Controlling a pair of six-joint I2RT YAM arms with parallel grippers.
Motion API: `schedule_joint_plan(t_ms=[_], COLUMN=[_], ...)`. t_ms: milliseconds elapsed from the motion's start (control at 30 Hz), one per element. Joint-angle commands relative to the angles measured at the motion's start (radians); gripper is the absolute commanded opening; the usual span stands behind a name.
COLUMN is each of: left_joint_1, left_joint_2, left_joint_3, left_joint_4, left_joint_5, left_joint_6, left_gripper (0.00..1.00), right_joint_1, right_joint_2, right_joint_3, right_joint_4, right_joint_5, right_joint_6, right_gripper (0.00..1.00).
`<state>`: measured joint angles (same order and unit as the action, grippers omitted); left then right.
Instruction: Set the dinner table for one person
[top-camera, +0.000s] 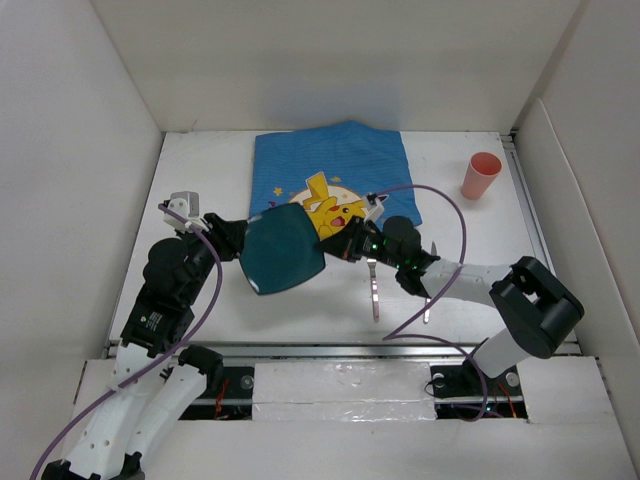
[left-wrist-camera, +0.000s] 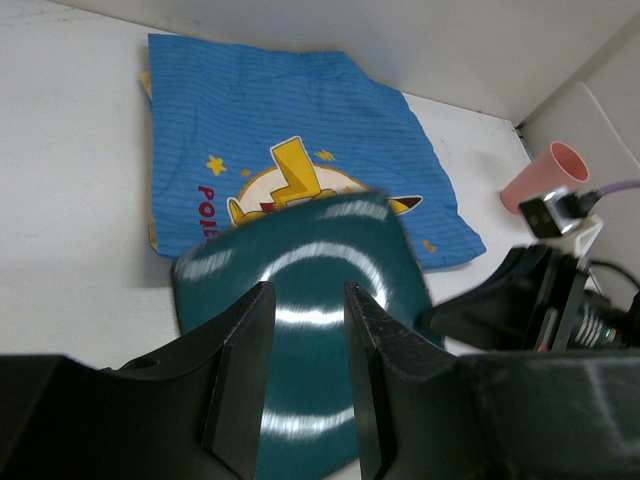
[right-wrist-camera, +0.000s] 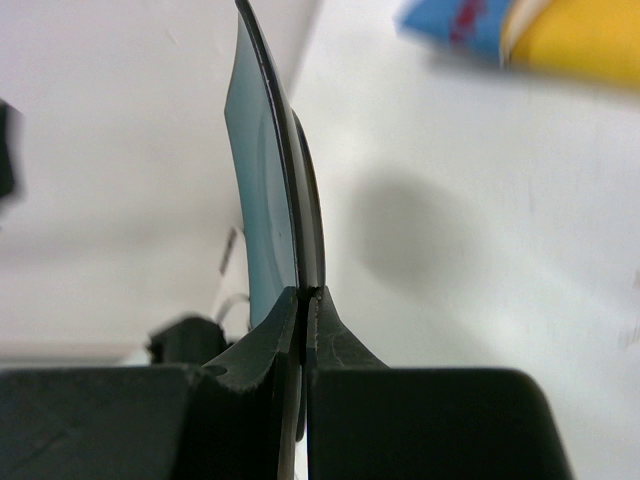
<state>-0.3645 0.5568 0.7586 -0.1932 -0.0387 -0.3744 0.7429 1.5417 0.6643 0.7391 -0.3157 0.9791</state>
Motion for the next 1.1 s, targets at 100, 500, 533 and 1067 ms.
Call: schedule_joint_plan(t_ms=[100,500,533,1067], left_joint_1=[0.004,0.004,0.004,0.004], left_joint_2=[-0.029,-0.034,-0.034,-0.025], left_joint_3=[0.018,0.013,0.013,0.008], left_joint_4=[0.015,0.021,0.018,0.023], left_joint_5=[-0.033,-0.020,-0.018,-0.006], left_joint_6=[0.002,0.005,0.006,0.005], left_gripper=[0.31,0.31,0.31,0.31], right_joint_1=[-0.186,-0.437,-0.447,-0.501], right_joint_2=[-0.028,0.346,0.362,0.607], right_joint_3=[0.224,0.672,0.679,0.775], right_joint_4=[0.111,-0.181,-0.179,-0.210], right_joint_5=[-0.049,-0.194,-0.198,-0.220], right_joint_6=[0.029,-0.068,-0.060,-0.048], right_gripper=[0.00,0.00,0.00,0.00])
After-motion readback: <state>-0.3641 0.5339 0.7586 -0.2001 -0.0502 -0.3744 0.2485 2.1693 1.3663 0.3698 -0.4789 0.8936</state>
